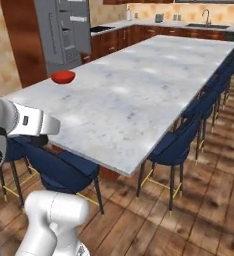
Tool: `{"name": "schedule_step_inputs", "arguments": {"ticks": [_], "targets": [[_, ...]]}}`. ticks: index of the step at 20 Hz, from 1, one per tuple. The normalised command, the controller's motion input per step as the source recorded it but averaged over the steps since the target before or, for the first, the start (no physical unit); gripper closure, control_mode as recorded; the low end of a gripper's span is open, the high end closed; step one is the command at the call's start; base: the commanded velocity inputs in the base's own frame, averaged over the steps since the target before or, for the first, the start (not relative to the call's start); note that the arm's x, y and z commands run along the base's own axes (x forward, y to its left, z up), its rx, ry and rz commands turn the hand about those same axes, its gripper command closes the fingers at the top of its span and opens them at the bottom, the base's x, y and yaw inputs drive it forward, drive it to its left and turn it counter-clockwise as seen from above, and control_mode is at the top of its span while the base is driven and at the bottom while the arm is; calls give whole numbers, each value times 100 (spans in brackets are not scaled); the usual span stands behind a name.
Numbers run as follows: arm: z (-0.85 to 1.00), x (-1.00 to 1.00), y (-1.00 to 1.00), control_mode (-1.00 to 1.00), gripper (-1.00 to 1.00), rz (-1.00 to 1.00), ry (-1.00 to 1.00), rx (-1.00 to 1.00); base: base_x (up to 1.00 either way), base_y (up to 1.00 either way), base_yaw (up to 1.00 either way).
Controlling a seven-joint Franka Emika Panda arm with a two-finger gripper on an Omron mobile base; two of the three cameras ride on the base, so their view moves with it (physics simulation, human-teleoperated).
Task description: Retrieve the bottle and the shaker from the cabinet and place them next to the mixing bowl on the counter. Then add garlic from the fridge to the mixing bowl.
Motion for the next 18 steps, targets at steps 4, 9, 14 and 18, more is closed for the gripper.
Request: {"name": "schedule_step_inputs", "arguments": {"ticks": [4,9,14,18], "targets": [[0,0,0,100,100,0,0,0,0,100,-38],[0,0,0,100,100,0,0,0,0,100,-35],[0,0,0,100,100,0,0,0,0,100,-34],[0,0,0,100,100,0,0,0,0,100,-31]]}}
